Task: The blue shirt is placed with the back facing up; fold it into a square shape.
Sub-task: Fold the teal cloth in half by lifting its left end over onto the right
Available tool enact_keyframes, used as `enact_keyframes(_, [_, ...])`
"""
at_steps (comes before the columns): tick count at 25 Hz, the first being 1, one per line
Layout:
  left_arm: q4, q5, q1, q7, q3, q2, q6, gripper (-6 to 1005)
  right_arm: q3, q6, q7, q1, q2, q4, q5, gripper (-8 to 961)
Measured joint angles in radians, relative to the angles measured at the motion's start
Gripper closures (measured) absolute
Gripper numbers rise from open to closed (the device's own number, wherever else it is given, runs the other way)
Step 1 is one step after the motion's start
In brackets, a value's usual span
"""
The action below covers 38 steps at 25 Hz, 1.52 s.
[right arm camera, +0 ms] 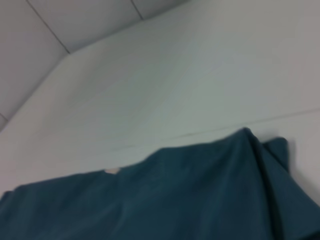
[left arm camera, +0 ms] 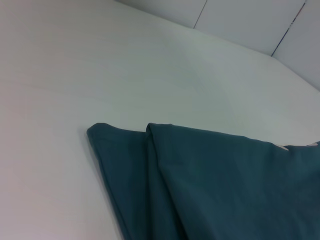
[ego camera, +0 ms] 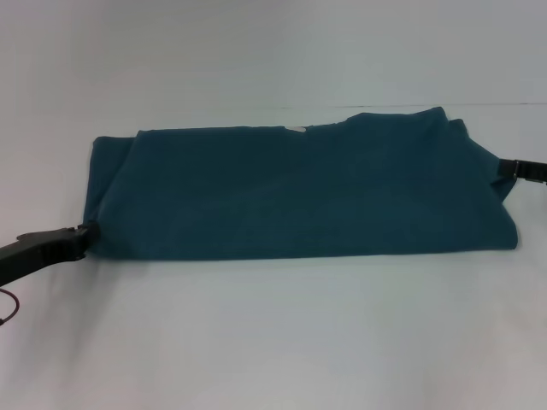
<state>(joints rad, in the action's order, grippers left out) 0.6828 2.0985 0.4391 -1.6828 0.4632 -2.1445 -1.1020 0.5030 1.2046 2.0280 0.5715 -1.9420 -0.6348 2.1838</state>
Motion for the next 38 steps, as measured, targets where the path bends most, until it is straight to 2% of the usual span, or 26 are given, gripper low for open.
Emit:
enact_keyframes(9, [0.007, 0.0, 0.001, -0.001, 0.0, 0.001, -0.003, 994, 0.0, -0.026, 0.085, -0.003, 0.003, 0.01, 0.079, 253])
enact_keyframes(17, [0.008, 0.0, 0.002, -0.001, 0.0, 0.002, -0.001, 991, 0.0, -0.052, 0.101, -0.002, -0.005, 0.072, 0.108, 279])
enact_keyframes(32, [0.008, 0.0, 0.005, -0.001, 0.0, 0.003, 0.006, 985, 0.002, -0.106, 0.085, 0.02, -0.038, 0.106, 0.107, 327])
enact_keyframes(37, [0.008, 0.0, 0.009, 0.0, 0.0, 0.004, 0.007, 983, 0.002, -0.117, 0.071, 0.023, -0.042, 0.106, 0.105, 560])
enact_keyframes(38, [0.008, 0.0, 0.009, 0.0, 0.0, 0.005, 0.007, 982, 0.002, -0.119, 0.069, 0.023, -0.042, 0.106, 0.105, 582])
